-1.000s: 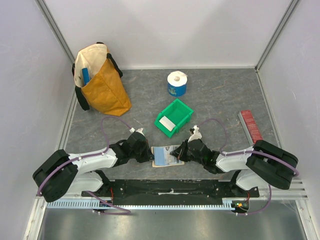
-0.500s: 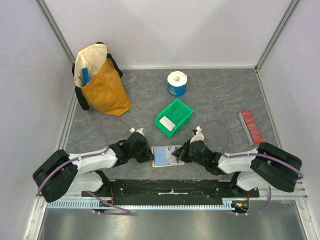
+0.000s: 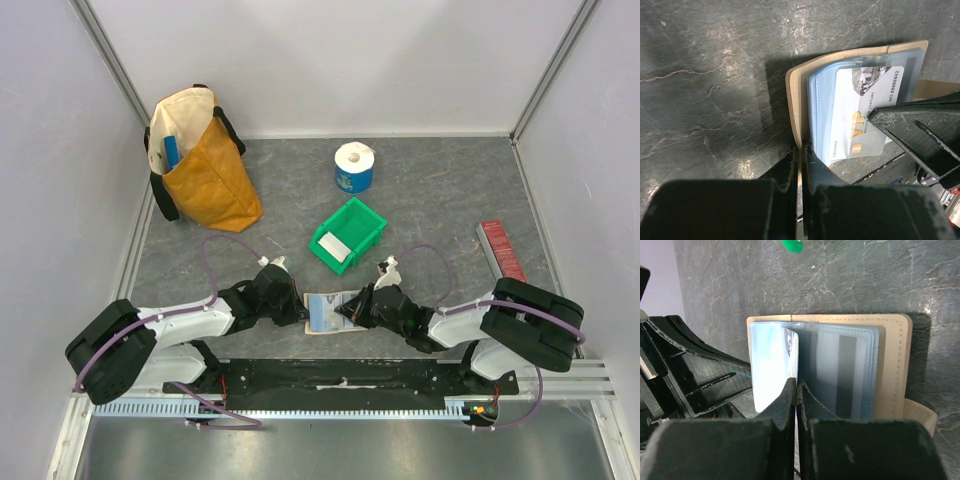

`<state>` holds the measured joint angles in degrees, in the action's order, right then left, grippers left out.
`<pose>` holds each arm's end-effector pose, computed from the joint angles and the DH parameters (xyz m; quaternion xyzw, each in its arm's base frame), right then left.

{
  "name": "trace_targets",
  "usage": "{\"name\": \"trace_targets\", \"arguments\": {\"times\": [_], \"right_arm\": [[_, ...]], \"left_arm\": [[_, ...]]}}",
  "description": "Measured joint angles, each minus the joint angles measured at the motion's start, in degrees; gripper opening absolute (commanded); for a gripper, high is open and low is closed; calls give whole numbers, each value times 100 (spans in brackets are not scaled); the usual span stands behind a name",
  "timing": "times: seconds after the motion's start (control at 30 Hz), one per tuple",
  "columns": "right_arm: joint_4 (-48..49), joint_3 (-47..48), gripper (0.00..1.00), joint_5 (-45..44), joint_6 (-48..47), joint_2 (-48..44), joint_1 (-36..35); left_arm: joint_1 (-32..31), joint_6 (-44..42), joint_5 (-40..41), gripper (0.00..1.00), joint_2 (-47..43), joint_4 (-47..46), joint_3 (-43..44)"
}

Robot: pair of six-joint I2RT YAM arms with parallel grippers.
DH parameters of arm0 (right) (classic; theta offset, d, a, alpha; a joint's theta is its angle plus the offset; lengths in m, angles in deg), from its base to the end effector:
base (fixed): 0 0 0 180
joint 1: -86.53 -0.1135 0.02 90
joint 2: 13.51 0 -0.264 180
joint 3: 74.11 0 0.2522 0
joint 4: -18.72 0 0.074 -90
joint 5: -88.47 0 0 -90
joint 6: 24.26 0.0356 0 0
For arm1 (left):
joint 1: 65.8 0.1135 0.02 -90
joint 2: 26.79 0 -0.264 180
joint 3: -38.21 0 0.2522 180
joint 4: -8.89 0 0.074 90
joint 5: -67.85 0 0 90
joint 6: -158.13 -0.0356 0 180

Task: Put the credit cards into the card holder
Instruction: Insert the credit card into the card holder.

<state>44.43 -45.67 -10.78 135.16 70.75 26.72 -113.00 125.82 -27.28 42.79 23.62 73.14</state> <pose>0.1205 0.1957 0.1128 0.1125 0.8573 0.4196 0.2764 0.1381 -0.1538 0.1344 -0.0702 0.9344 -0.3005 0.1781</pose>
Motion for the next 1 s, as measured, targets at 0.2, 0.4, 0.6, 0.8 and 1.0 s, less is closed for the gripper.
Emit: {"name": "trace_targets", "arguments": {"times": [0.2,0.4,0.6,0.8,1.0], "right_arm": [[-76,76,8,-24,-22,24,-85],[-800,372,38,-109,-201,-28,-118],[-2371,780,59,-492,-592,-863,-227],[-2900,863,58,-625,-778,-1038,-223],[-2667,1075,53,-382,-916,-599,-221]], "left_arm": [[0,13,-9,2,7,-13,-2],[0,13,-17,2,11,-20,-2],[-13,26,-81,2,0,-33,-26],[-13,33,-96,2,0,-33,-26],[-13,33,-101,2,0,-31,-26]]}}
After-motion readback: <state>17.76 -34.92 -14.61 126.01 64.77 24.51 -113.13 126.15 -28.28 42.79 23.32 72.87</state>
